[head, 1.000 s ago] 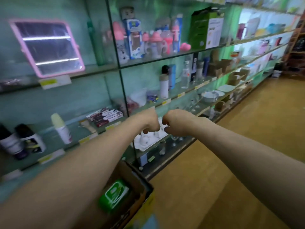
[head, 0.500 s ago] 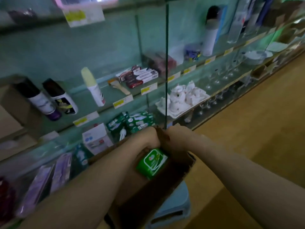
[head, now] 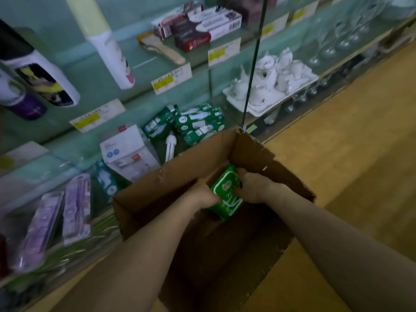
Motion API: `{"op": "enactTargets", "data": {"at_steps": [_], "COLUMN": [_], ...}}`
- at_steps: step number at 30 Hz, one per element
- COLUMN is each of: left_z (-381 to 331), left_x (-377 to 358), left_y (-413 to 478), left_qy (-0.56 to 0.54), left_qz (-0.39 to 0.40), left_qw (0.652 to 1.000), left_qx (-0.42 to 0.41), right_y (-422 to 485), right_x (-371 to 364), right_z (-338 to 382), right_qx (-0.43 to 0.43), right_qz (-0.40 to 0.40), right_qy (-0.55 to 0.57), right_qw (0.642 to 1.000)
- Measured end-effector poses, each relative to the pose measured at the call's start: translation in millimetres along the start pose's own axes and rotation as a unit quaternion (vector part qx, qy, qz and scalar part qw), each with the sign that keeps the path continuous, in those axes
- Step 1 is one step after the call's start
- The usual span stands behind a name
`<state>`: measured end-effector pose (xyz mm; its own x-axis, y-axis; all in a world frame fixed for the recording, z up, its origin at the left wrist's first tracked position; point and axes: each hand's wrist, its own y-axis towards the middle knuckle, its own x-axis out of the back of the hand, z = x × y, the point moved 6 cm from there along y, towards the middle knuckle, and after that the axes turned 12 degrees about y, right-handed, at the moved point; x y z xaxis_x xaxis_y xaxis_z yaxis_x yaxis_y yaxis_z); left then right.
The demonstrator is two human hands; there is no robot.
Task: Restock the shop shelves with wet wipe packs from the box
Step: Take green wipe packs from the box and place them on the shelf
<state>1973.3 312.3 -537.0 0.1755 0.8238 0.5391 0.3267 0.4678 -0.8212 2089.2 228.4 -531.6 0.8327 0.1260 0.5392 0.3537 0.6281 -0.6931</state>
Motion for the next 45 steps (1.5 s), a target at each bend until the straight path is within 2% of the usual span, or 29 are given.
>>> {"op": "enactTargets", "data": {"at_steps": [4,8,17,23,30,37,41,45], "left_z": [10.6,14.2,13.5,6.0,-27.2,-103.4,-166.8,-236.1], "left_x": [-9.0,-14.7,-18.8,-4.7,33.5,71.8,75.5,69.1], "left_y": [14.0,20.7,14.4,-15.0,-66.4,-149.7,-208.7,-281.6], "left_qy": [-0.107,-0.267,-0.446,-0.411,-0.382,-0.345,-0.298,-0.257], "left_qz": [0.053,0.092,0.085,0.107,0.130,0.124,0.130,0.150], "left_qw": [0.993,0.959,0.888,0.905,0.913,0.914,0.913,0.897], "left_qx": [0.005,0.026,0.074,0.038,-0.057,-0.173,-0.246,-0.327], "right_y": [17.2,25.1,18.2,-16.1,-79.5,-184.6,-258.2,-335.0], "right_x": [-14.1,-11.4,-5.4,-2.0,42.5,117.3,165.0,210.7], "right_z": [-19.7,-20.1,-15.8,-7.0,16.4,18.9,-1.9,-30.9], "right_qx": [-0.049,-0.063,-0.092,-0.082,-0.033,0.020,0.043,0.056], "right_qz": [0.028,0.041,-0.034,-0.034,-0.093,-0.201,-0.257,-0.352], "right_qy": [0.137,0.178,0.233,0.282,0.337,0.351,0.379,0.385], "right_qw": [0.989,0.981,0.967,0.955,0.936,0.915,0.888,0.851]}}
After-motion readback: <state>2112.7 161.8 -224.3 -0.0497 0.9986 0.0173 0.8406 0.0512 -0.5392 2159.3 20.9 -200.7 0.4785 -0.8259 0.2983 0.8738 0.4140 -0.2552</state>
